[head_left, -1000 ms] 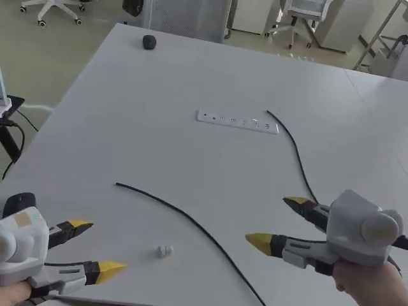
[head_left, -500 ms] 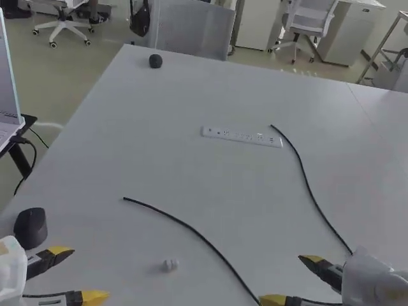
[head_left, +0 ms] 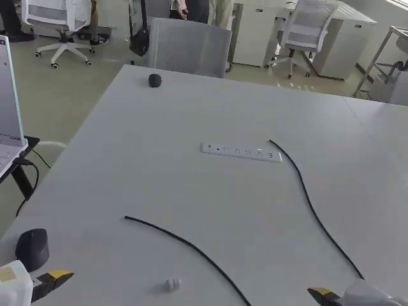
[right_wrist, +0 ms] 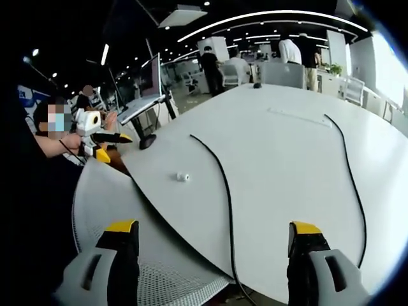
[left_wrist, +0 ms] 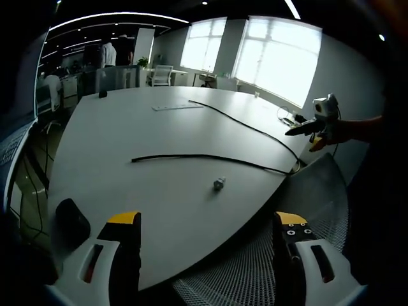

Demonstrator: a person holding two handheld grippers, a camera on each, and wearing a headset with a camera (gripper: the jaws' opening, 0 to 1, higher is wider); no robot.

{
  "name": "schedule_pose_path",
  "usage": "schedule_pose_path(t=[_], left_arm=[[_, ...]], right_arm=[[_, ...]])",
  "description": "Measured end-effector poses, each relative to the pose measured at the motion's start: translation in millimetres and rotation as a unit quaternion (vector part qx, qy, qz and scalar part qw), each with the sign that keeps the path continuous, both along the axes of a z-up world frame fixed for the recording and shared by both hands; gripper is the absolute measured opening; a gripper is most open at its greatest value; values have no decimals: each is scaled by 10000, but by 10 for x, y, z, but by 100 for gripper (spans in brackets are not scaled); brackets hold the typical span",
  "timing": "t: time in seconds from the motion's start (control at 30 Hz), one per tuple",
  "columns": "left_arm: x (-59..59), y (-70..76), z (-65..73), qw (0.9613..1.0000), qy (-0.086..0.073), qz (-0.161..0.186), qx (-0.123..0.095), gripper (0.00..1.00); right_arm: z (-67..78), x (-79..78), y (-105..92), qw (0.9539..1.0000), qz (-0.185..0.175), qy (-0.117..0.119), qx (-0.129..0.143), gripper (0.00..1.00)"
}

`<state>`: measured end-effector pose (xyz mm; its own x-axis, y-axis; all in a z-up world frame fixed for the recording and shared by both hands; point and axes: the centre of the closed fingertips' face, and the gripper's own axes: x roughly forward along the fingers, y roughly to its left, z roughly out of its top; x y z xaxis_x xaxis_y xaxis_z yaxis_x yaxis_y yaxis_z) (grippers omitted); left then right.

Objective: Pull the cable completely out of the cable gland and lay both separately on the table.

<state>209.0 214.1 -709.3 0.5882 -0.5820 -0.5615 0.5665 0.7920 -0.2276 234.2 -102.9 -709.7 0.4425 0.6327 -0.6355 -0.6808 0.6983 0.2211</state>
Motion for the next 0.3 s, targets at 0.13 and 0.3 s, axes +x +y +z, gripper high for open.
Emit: schedule_pose_path(t=[0.13, 0.3], left_arm=[[7, 13, -12, 10000, 2, 5, 6, 88], [24, 9, -22, 10000, 39, 15, -48, 90]], right_arm=[[10, -13, 33, 9999, -34, 32, 98, 99], [-22, -24, 27, 10000, 0, 31, 30, 99]])
